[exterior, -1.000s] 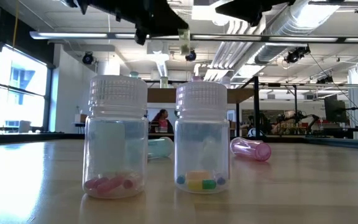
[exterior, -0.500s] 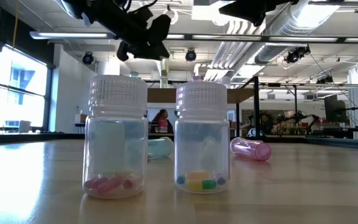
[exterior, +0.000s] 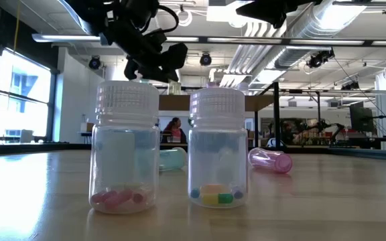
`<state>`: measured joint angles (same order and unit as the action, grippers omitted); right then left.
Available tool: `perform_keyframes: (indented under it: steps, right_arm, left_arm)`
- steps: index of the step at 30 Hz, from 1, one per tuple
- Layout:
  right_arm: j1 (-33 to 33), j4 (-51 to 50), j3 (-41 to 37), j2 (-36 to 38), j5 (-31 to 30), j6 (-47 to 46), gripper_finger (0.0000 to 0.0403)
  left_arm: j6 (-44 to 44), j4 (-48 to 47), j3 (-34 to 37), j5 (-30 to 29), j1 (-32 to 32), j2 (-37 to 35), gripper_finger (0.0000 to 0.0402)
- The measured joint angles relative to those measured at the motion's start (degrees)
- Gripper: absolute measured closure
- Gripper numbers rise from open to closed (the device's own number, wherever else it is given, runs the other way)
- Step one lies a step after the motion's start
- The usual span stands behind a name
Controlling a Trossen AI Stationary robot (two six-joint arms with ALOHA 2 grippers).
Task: Pick and place medicine bottles onto shelf by color
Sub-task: Put the top yellow pill bottle on the shelf aligned with the other yellow pill bottle
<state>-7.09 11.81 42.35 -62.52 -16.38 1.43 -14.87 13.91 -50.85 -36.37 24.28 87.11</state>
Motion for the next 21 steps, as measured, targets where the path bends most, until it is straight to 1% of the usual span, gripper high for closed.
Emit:
perform_keyframes:
  steps: [6,11,14,21]
  right_arm:
    - [0.0,0.0,0.0,0.0,0.0,0.04,0.0169]
    - [0.0,0.0,0.0,0.0,0.0,0.06,0.0169]
    - [0.0,0.0,0.0,0.0,0.0,0.07,0.0169]
    - [0.0,0.0,0.0,0.0,0.0,0.07,0.0169]
  left_arm:
    - [-1.45,-0.02,0.0,0.15,0.08,0.0,0.0289]
    - [-2.95,0.07,-0.02,2.88,0.08,0.0,0.0289]
    - [-2.73,-0.1,-0.02,2.0,0.04,0.0,0.0289]
    - [-3.02,-0.18,-0.02,2.82,0.03,0.0,0.0289]
